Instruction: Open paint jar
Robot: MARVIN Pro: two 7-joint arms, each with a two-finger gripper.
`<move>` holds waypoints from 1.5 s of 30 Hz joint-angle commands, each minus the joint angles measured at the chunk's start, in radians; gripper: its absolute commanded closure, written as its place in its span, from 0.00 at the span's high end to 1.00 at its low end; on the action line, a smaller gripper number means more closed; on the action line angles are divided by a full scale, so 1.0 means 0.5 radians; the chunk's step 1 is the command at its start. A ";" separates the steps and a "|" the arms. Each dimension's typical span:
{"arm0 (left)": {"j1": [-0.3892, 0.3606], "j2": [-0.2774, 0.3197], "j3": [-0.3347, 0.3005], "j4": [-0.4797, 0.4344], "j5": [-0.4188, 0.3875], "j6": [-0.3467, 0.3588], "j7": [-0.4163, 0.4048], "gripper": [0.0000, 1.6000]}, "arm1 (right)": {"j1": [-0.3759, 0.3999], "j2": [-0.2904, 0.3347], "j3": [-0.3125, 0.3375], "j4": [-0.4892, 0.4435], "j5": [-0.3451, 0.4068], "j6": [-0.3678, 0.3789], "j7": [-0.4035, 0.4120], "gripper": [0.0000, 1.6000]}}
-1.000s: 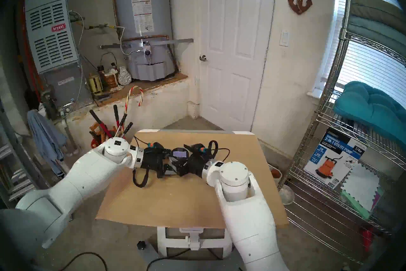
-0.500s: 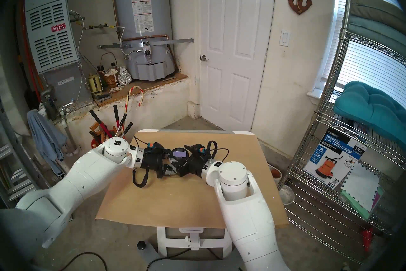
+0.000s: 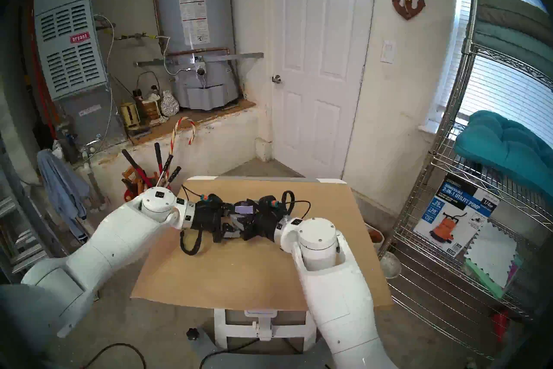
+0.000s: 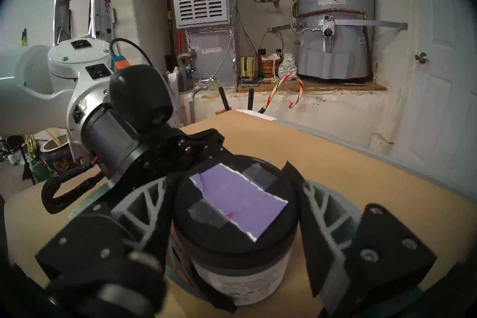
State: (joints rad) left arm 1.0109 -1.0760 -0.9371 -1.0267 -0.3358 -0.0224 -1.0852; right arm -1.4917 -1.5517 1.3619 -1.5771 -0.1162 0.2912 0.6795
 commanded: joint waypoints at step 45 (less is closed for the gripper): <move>-0.343 -0.142 0.044 0.521 -0.058 -0.326 -0.660 0.00 | 0.585 0.256 -0.080 0.486 0.163 -0.474 1.065 0.01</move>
State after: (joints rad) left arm 0.9110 -1.1174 -0.9201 -0.8068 -0.3693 -0.1687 -1.3774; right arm -1.2581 -1.4296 1.3280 -1.3237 -0.0592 0.0766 1.1476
